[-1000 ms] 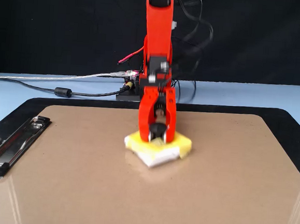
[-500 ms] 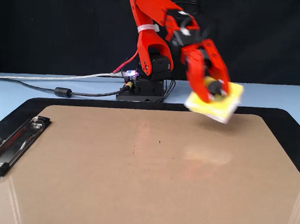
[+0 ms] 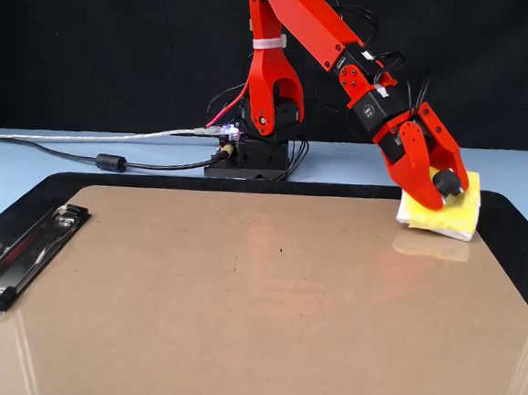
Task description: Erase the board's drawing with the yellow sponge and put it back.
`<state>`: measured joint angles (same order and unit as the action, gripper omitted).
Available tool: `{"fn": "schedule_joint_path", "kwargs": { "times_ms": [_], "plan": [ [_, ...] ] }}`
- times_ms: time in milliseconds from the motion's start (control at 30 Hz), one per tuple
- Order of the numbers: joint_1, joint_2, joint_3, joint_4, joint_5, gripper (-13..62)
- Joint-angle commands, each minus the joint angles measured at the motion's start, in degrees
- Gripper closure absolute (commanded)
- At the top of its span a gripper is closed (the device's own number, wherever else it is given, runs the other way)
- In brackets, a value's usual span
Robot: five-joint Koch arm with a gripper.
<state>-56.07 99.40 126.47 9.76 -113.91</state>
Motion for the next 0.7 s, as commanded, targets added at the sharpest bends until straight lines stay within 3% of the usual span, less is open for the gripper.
{"fn": "schedule_joint_path", "kwargs": {
  "times_ms": [0,100,167,367,467,667],
  "plan": [
    [-0.97,1.41,-2.99,-2.81,-1.05,50.2],
    [-1.58,1.41,-3.16,-2.9,-0.79,22.9],
    [-1.76,1.41,-2.99,-2.81,-0.79,16.3],
    [-1.93,2.37,-2.9,-2.37,-0.88,15.9],
    [-1.93,8.09,-2.81,-0.35,-1.14,16.0],
    [-0.7,27.77,-6.68,32.87,-0.97,16.2]
  ]
}}
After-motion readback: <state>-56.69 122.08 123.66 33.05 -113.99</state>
